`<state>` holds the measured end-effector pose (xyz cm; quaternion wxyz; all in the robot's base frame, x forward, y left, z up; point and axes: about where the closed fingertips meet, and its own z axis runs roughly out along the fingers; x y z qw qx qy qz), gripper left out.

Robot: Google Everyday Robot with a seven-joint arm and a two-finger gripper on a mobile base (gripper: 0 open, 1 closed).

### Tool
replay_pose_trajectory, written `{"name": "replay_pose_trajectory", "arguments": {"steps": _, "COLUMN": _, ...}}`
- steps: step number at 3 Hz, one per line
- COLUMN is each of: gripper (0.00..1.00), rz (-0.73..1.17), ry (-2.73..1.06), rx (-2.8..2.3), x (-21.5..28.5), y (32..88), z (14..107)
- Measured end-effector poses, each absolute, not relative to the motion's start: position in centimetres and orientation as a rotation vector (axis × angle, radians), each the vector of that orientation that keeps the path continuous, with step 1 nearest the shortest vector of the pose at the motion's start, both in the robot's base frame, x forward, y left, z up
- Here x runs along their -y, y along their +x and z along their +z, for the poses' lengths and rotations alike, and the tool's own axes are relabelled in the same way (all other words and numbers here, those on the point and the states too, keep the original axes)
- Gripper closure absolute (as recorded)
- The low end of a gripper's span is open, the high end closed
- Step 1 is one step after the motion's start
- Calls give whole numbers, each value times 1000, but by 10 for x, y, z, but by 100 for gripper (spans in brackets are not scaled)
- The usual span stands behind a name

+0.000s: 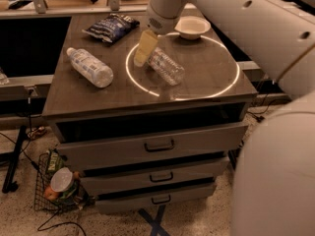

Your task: Place water bottle upright

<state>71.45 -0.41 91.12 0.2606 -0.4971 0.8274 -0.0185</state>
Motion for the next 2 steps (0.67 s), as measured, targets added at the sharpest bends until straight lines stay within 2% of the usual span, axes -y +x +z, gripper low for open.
{"name": "replay_pose_trajectory", "arguments": {"steps": 2, "gripper": 0, "rz": -105, "ry": -1142, "rx": -2447, "x": 0, "y": 736, "z": 872}}
